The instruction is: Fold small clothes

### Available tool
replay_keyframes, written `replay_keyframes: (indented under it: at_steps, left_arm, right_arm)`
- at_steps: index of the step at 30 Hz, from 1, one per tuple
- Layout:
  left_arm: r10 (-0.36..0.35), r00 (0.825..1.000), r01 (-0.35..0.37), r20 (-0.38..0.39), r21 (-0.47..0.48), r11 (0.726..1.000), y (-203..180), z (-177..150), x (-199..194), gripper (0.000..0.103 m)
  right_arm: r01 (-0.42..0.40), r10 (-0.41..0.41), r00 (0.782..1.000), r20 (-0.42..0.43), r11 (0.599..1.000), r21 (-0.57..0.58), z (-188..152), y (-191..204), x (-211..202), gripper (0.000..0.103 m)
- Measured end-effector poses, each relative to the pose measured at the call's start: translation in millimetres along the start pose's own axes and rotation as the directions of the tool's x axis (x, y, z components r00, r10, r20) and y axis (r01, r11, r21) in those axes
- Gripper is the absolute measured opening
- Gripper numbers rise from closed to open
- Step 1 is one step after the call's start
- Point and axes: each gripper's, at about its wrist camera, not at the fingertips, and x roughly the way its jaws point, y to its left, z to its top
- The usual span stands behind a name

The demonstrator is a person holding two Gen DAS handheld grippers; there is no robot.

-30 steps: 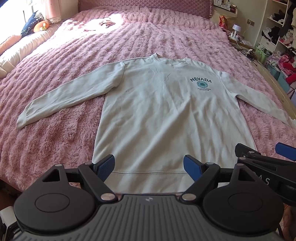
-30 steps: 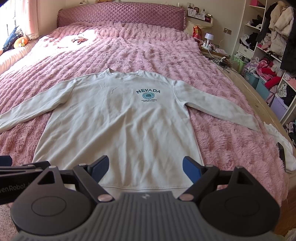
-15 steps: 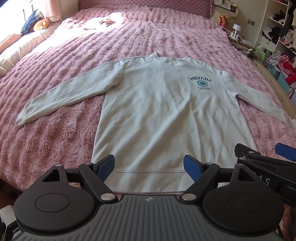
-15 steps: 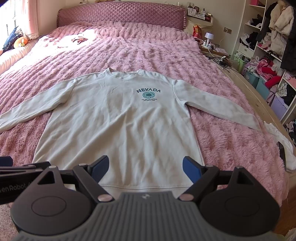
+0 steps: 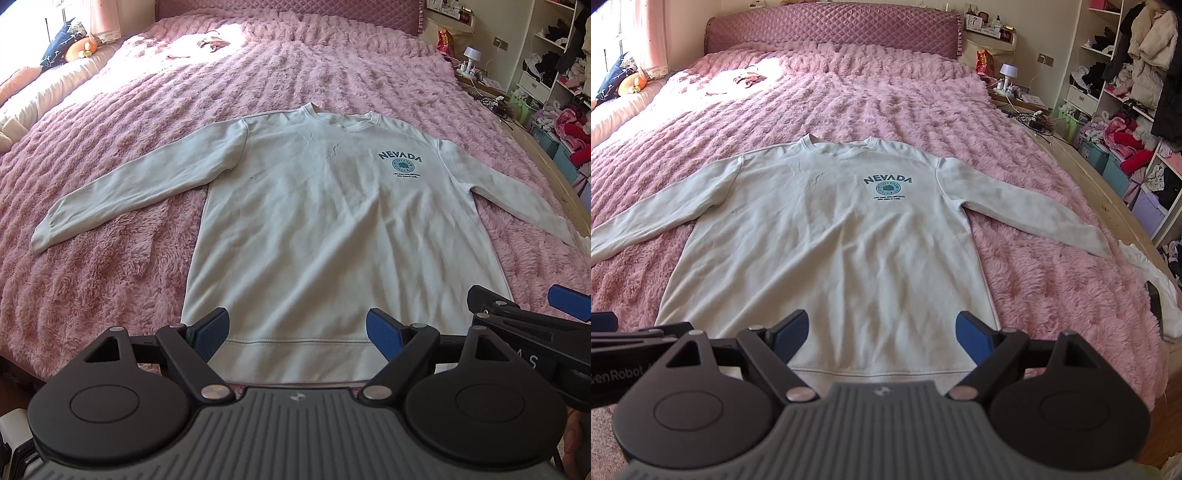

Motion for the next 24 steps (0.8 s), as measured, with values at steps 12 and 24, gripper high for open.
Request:
replay_keyframes:
  at_steps: [12, 24]
  left_arm:
    - [0.006, 1.0, -0.005, -0.024, 0.008, 1.0, -2.3, 5.3, 7.5, 0.098]
    - [-0.051, 0.997, 0.054, -0.052, 0.05, 0.997, -18.8, 21.1, 33.0, 0.098]
  right_arm:
    - [-0.009, 0.009, 1.0, -0.023, 1.0, 0.008, 1.6, -0.4, 11.1, 0.083]
    - [-0.027, 0.028, 0.999, -0.017, 0.998, 0.06, 8.0, -24.4, 32.9, 0.083]
